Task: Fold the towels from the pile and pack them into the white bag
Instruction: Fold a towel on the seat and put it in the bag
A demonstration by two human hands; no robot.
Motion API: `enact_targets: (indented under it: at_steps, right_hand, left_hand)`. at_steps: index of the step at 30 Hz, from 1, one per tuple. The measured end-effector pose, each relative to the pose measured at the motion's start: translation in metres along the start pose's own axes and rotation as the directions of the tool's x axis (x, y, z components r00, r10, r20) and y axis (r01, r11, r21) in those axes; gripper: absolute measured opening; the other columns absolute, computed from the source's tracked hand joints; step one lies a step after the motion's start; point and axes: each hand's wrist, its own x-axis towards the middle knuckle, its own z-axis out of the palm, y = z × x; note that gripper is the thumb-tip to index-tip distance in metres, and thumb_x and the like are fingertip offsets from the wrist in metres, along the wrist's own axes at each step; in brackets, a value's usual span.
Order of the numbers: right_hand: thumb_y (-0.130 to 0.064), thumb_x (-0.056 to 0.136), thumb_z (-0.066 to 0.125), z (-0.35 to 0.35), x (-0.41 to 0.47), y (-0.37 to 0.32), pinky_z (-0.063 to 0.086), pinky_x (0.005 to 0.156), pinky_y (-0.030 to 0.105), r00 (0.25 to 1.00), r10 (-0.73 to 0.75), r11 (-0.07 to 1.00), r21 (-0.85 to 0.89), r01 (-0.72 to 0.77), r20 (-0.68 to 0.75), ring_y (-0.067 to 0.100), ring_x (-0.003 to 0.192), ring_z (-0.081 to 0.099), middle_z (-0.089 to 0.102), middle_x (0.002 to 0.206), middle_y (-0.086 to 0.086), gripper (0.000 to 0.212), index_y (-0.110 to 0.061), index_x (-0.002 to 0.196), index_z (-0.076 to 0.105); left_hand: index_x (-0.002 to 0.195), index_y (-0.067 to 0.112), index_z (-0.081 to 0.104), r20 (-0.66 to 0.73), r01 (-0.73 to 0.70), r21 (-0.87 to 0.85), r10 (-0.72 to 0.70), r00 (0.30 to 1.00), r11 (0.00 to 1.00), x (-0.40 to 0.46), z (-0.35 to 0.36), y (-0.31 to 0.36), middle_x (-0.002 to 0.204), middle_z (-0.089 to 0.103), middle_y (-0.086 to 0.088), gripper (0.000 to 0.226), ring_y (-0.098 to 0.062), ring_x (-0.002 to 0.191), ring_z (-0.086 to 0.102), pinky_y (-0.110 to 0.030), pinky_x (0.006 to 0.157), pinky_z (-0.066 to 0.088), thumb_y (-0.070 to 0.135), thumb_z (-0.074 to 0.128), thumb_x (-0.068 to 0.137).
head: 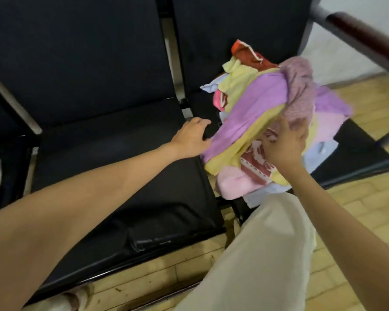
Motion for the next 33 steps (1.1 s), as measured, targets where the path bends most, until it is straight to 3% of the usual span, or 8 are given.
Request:
enact_targets:
  at_steps: [4,8,12,18,20,24,28,33]
  right_hand:
    - [-0.017,0.081,0.066,0.000,0.004,0.009,0.036,0.104,0.040,0.996,0.027,0.960,0.280,-0.003,-0.085,0.037,0.116,0.039,0.025,0.136,0.023,0.049,-0.010,0.124,0.044]
    - [-0.002,0.076,0.060,-0.013,0.006,0.001,0.031,0.071,-0.003,0.961,0.111,0.875,0.484,0.027,-0.255,-0.006,0.077,0.041,0.044,0.117,0.017,0.026,-0.002,0.102,0.056]
    - [0.004,0.072,0.054,-0.021,0.004,-0.016,0.033,0.064,0.003,0.924,0.059,0.790,0.583,0.189,-0.378,-0.006,0.067,0.047,0.059,0.083,0.001,0.018,-0.008,0.085,0.059]
    - [0.008,0.065,0.051,-0.044,-0.023,-0.051,0.041,0.059,0.013,0.950,-0.312,0.551,0.812,0.190,-0.010,0.005,0.062,0.052,0.059,0.068,0.000,0.029,-0.018,0.067,0.060]
    - [0.013,0.067,0.052,-0.049,-0.036,-0.051,0.040,0.053,0.016,0.867,-0.465,0.536,0.837,0.112,0.181,0.009,0.056,0.048,0.057,0.065,0.009,0.029,-0.014,0.064,0.063]
    - [0.008,0.066,0.051,-0.047,-0.056,-0.041,0.039,0.050,0.017,0.568,-0.616,0.644,0.764,-0.037,0.546,0.010,0.053,0.050,0.059,0.061,0.003,0.026,-0.014,0.063,0.064]
    - [0.019,0.075,0.050,-0.038,-0.070,-0.038,0.041,0.060,0.021,0.544,-0.602,0.704,0.710,0.017,0.585,0.012,0.064,0.054,0.063,0.069,0.002,0.034,-0.011,0.069,0.065]
    - [0.016,0.071,0.054,-0.047,-0.078,-0.026,0.045,0.066,0.016,0.538,-0.622,0.629,0.772,-0.090,0.569,0.011,0.074,0.060,0.068,0.079,0.002,0.022,-0.003,0.072,0.064]
  left_hand:
    - [0.142,0.012,0.040,-0.007,-0.037,-0.111,0.037,0.999,0.993,0.015,0.007,0.026,0.141,0.043,-0.010,0.054,-0.024,0.128,0.044,-0.030,0.101,0.038,0.024,0.057,0.092]
    - [0.127,0.011,0.056,-0.004,0.077,-0.366,-0.084,0.996,0.927,0.017,-0.006,0.037,0.127,0.058,-0.004,0.035,-0.013,0.109,0.055,-0.020,0.085,0.044,0.018,0.057,0.093]
    - [0.110,0.004,0.066,0.152,0.241,-0.605,-0.187,0.971,0.759,0.016,-0.030,0.037,0.105,0.071,-0.012,0.023,-0.018,0.089,0.069,-0.027,0.080,0.055,0.017,0.053,0.096]
    - [0.101,0.006,0.068,0.244,0.317,-0.794,-0.205,0.948,0.519,0.014,-0.064,0.039,0.098,0.073,-0.009,0.020,-0.021,0.093,0.071,-0.034,0.084,0.057,0.020,0.054,0.096]
    - [0.104,0.006,0.067,0.281,0.359,-0.790,-0.228,0.932,0.497,0.013,-0.067,0.029,0.101,0.073,-0.009,0.022,-0.021,0.095,0.070,-0.035,0.085,0.056,0.021,0.051,0.098]
    - [0.108,0.005,0.065,0.315,0.432,-0.736,-0.301,0.900,0.522,0.007,-0.058,0.010,0.106,0.071,-0.011,0.022,-0.022,0.098,0.068,-0.034,0.081,0.055,0.020,0.054,0.097]
    - [0.117,0.005,0.063,0.401,0.451,-0.692,-0.220,0.889,0.563,0.009,-0.043,0.022,0.112,0.069,-0.011,0.027,-0.022,0.102,0.067,-0.034,0.086,0.055,0.019,0.056,0.096]
    - [0.128,0.003,0.054,0.531,0.466,-0.666,-0.069,0.845,0.583,0.040,-0.032,0.062,0.122,0.063,-0.016,0.042,-0.024,0.106,0.065,-0.032,0.088,0.055,0.028,0.059,0.094]
